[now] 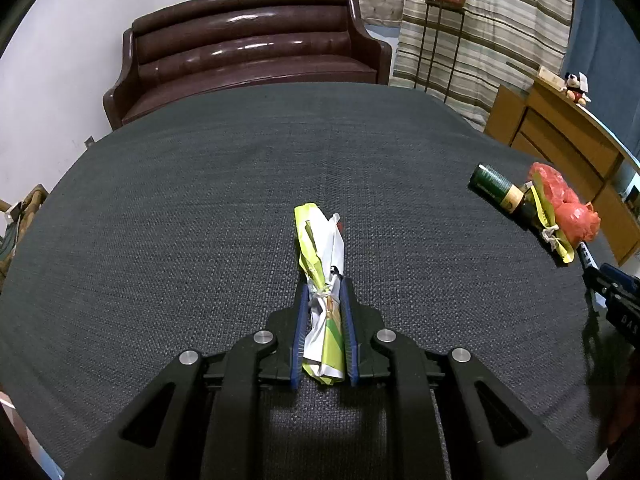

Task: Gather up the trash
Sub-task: 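Grasp the white tube with blue printing with the right tool, then carry the wrapper and the blue-printed tube over the bin with both tools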

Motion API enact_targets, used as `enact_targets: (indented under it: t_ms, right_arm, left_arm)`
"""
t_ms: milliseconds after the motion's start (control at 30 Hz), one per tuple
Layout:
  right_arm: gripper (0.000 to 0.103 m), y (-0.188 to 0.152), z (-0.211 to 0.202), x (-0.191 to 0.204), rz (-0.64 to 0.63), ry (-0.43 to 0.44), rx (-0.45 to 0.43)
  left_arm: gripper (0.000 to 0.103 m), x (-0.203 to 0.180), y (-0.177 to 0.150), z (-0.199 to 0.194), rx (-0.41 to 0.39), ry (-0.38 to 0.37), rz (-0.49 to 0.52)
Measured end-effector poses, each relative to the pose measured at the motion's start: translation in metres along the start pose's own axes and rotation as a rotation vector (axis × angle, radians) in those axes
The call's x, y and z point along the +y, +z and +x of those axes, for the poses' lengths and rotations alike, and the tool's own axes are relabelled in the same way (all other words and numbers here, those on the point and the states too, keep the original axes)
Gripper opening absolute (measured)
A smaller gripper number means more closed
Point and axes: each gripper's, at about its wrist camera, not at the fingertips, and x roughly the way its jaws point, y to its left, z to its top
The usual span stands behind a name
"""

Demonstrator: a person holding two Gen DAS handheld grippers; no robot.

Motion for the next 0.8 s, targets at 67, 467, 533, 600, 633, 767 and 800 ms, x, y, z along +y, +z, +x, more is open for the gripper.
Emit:
enact_targets:
  t_ms: [67, 467, 533, 600, 633, 767, 800]
  right_arm:
    - [0.022, 0.001, -0.001, 0.001, -0.005, 0.009, 0.001]
    - [0.016, -0.003, -0.010, 0.001, -0.003, 0.045, -0.016]
    - [0.016, -0.004, -0.015, -0.004, 0.000, 0.050, -0.025]
    - [0.016, -0.006, -0.017, -0.009, 0.002, 0.055, -0.035]
    - [0.016, -0.006, -0.020, -0.012, 0.004, 0.057, -0.042]
    - [0.016, -0.007, -0.030, -0.023, 0.010, 0.060, -0.068]
    - [0.016, -0.007, -0.032, -0.025, 0.012, 0.059, -0.074]
  left_arm:
    - [0.017, -0.001, 0.000, 0.000, -0.001, 0.004, 0.003]
    - [0.017, -0.018, -0.003, -0.005, -0.017, 0.048, 0.018]
    - [0.017, -0.022, -0.004, -0.006, -0.023, 0.055, 0.021]
    - [0.017, -0.026, -0.005, -0.008, -0.025, 0.051, 0.021]
    - [0.017, -0.028, -0.005, -0.009, -0.028, 0.046, 0.019]
    - [0.017, -0.045, -0.005, -0.017, -0.054, 0.018, 0.037]
    - [0.017, -0.051, -0.004, -0.019, -0.060, 0.009, 0.044]
